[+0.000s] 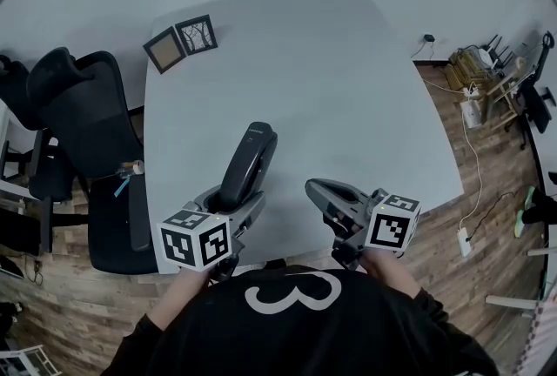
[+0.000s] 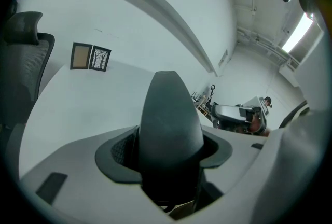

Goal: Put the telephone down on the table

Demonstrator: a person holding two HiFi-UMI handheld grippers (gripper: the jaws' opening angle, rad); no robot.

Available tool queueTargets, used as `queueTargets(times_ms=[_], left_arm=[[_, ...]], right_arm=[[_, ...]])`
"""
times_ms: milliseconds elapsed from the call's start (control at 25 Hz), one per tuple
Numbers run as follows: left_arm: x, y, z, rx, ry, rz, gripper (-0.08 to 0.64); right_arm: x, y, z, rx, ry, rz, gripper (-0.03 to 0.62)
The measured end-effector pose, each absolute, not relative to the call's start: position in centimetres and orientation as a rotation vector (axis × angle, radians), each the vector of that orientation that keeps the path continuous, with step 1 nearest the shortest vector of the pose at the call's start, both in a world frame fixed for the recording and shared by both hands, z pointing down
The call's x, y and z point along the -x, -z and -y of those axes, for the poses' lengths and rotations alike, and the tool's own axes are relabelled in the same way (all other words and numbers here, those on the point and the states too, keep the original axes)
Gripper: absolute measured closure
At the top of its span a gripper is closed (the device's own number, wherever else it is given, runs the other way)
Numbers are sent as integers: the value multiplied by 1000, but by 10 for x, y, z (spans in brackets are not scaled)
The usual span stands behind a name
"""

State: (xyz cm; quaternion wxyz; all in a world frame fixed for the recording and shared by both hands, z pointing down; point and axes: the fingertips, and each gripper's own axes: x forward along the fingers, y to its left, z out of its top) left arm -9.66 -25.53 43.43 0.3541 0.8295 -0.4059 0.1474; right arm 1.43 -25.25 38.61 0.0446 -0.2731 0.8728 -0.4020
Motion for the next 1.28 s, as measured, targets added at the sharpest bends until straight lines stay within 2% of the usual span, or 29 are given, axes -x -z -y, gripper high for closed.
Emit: queueTargets(times_ms=[1280], left_arm=[[123,-523,328,-2046,-547,1084,270]], right_arm=[[-10,-429,289,933,1372,-2617,584]])
